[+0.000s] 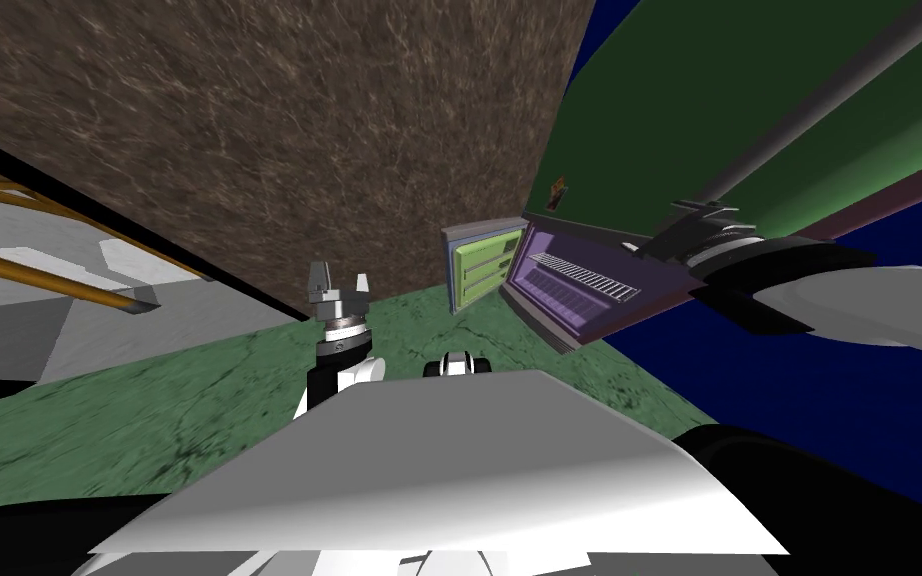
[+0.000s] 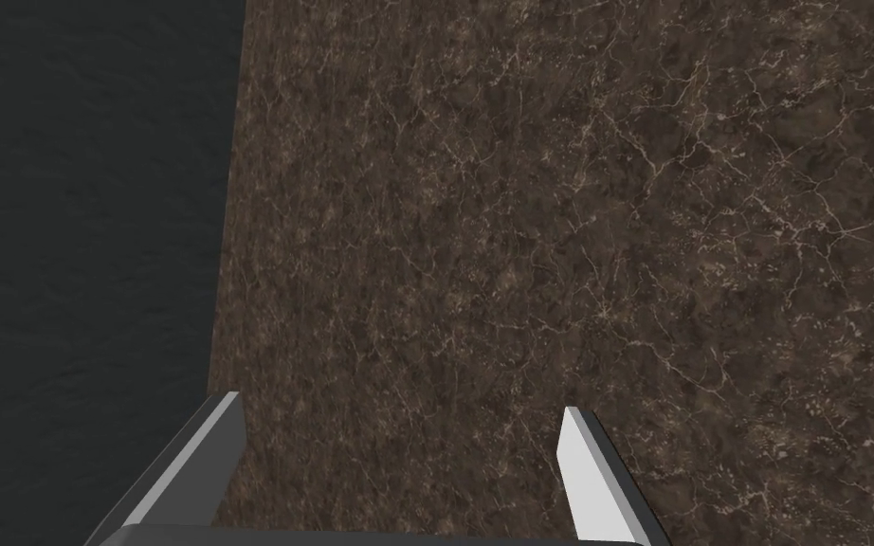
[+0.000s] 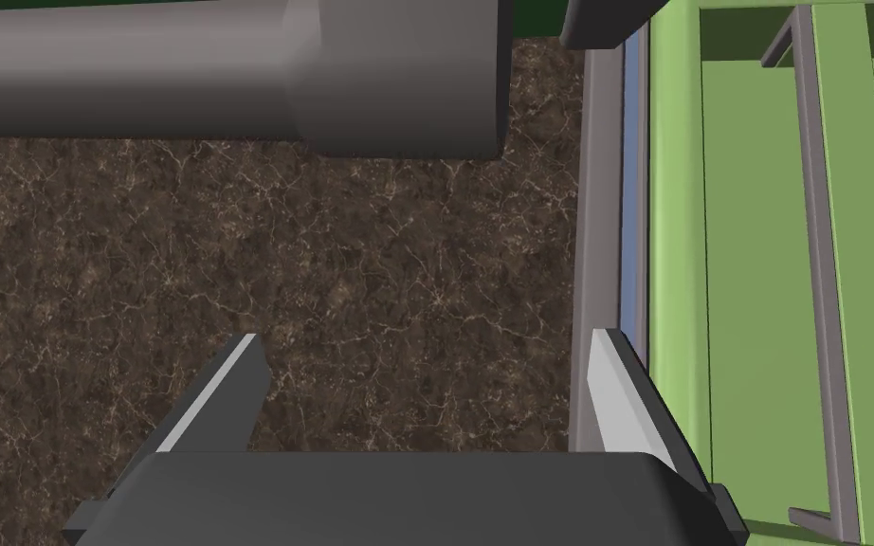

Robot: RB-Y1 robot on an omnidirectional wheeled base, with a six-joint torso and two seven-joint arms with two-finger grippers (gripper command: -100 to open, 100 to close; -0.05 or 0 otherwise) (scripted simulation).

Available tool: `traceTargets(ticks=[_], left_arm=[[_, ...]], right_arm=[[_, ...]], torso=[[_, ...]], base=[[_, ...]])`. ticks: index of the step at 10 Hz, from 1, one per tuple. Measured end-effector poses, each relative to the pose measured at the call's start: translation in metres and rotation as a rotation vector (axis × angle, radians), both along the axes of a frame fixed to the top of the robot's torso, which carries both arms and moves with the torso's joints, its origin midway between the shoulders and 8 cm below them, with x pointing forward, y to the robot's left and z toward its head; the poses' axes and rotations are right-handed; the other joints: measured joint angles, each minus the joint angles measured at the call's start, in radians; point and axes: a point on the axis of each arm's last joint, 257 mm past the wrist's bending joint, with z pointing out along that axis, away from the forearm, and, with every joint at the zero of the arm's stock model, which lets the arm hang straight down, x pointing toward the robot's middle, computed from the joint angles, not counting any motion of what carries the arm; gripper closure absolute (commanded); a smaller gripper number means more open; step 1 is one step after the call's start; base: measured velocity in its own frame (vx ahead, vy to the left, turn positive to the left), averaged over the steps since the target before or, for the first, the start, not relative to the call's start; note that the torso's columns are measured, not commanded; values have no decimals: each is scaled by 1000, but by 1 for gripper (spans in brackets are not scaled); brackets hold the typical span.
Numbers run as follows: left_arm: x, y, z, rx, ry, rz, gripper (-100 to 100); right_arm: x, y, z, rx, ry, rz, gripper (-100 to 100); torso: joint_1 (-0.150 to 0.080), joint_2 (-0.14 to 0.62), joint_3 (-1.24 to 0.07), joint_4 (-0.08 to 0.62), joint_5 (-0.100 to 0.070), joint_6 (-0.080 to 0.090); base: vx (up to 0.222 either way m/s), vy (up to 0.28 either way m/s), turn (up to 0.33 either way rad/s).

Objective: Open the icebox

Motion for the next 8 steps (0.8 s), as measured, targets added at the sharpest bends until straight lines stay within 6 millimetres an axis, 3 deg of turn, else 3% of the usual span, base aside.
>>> traceTargets(ticks=[5, 7, 8], left_arm=[[0, 0, 0, 0, 0, 0, 0], [0, 0, 0, 0, 0, 0, 0], [0, 0, 0, 0, 0, 0, 0]], right_arm=[[22, 44, 5, 10, 42, 112, -100], [24, 54, 6, 13, 53, 138, -100], [24, 54, 6, 13, 53, 137, 100]], torso=[[2, 0, 0, 0, 1, 0], [10, -4, -2, -1, 2, 1], [10, -5, -3, -2, 3, 0]], base=[[-111, -303, -17], [-28, -67, 8], [-6, -10, -3]])
